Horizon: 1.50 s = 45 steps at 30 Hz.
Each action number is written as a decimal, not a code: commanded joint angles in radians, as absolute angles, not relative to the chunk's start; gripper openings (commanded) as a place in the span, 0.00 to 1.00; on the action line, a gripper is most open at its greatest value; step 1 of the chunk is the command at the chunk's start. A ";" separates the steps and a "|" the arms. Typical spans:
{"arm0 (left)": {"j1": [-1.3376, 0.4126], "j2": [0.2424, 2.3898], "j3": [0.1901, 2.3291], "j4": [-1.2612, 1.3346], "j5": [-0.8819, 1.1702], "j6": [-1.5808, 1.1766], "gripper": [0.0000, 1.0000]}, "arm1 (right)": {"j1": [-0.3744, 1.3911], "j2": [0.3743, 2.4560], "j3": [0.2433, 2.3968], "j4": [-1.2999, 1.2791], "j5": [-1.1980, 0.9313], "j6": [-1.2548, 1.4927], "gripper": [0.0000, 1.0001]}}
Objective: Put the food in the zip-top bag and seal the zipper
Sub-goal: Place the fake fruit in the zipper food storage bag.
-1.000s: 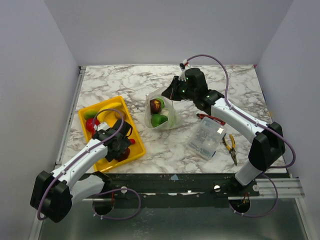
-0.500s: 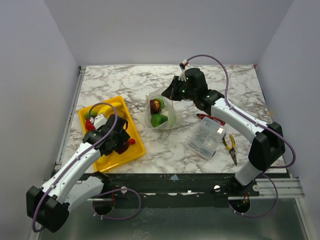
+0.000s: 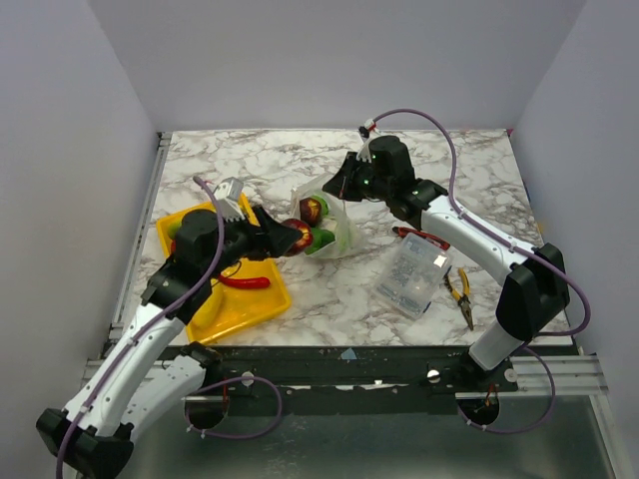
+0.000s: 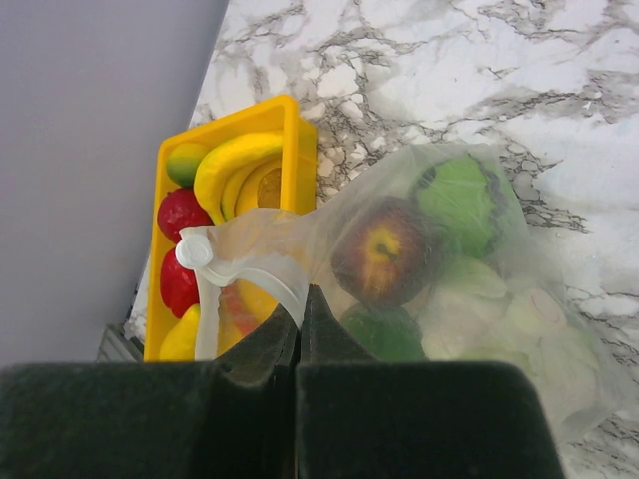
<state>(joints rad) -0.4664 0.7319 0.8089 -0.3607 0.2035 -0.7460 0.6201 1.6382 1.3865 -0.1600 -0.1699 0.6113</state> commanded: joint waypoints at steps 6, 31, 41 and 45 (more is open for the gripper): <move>-0.463 0.999 0.926 -0.096 0.465 -0.672 0.20 | 0.616 1.618 1.397 -0.135 -0.222 0.660 0.01; -0.409 1.200 0.991 -0.040 0.386 -0.593 0.98 | 0.616 1.620 1.417 -0.137 -0.207 0.657 0.00; -0.367 1.044 0.947 -0.220 0.317 -0.549 0.98 | 0.615 1.625 1.416 -0.140 -0.207 0.651 0.01; -0.365 1.004 0.904 -0.306 0.283 -0.533 0.96 | 0.614 1.622 1.411 -0.140 -0.200 0.646 0.00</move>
<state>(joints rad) -0.3710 1.0389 0.9550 -0.1875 0.3401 -0.5705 0.6197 1.6379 1.3865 -0.1581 -0.2016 0.6609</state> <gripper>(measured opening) 0.976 0.006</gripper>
